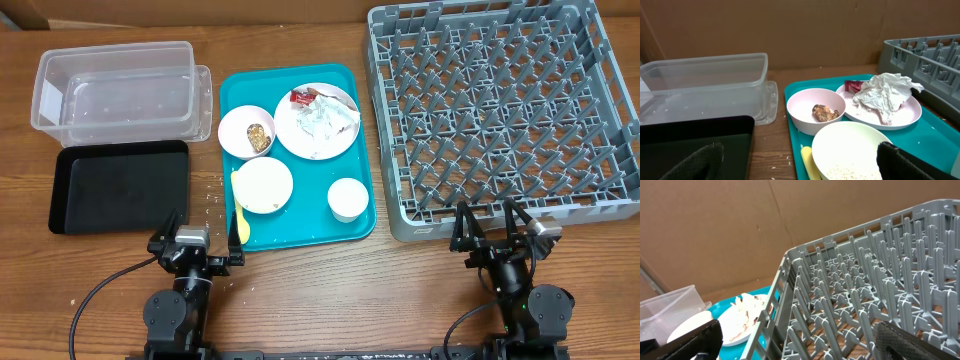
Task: Sort waste into correct bins and load items into the dishwasher
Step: 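Move the left gripper from rest toward the white plate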
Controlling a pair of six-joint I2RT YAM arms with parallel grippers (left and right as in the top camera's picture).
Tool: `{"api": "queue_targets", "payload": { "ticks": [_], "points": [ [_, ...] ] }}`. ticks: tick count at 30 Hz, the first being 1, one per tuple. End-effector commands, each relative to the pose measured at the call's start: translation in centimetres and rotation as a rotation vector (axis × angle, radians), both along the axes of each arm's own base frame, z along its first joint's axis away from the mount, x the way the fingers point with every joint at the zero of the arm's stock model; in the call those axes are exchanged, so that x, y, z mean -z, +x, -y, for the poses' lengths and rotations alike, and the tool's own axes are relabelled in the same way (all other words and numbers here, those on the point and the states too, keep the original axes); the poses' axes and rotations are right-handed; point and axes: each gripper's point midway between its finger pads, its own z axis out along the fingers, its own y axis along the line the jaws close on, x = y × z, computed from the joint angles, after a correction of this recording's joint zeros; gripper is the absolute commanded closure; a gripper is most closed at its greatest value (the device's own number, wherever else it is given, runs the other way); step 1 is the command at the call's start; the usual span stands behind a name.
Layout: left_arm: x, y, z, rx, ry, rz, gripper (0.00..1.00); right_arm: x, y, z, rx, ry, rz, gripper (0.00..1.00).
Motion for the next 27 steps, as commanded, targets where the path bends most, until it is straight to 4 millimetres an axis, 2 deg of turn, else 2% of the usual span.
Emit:
{"api": "queue_targets", "payload": {
  "ticks": [1, 5, 8, 15, 17, 23, 27],
  "points": [
    [0.1, 0.0, -0.2, -0.008, 0.000, 0.004, 0.00, 0.2, 0.0, 0.2, 0.009, 0.000, 0.005, 0.00],
    [0.1, 0.0, -0.2, -0.008, 0.000, 0.004, 0.00, 0.2, 0.0, 0.2, 0.010, 0.000, 0.005, 0.00],
    [0.1, 0.0, -0.2, -0.008, 0.000, 0.004, 0.00, 0.1, 0.1, 0.9, 0.051, 0.000, 0.006, 0.00],
    [0.1, 0.0, -0.3, -0.011, 0.000, 0.004, 0.00, -0.1, 0.1, 0.9, 0.050, 0.000, 0.017, 0.00],
    [-0.2, 0.0, 0.0, 0.001, -0.002, 0.013, 0.00, -0.8, 0.0, 0.3, 0.018, -0.001, 0.042, 0.00],
    [-4.6, -0.3, 2.1, 0.127, -0.005, 0.191, 0.00, -2.4, -0.6, -1.5, -0.092, -0.007, 0.087, 0.00],
    [-6.5, -0.7, 2.5, 0.149, -0.003, 0.226, 0.00, -5.8, -1.4, -1.9, -0.112, -0.017, 0.156, 0.00]
  ]
}}
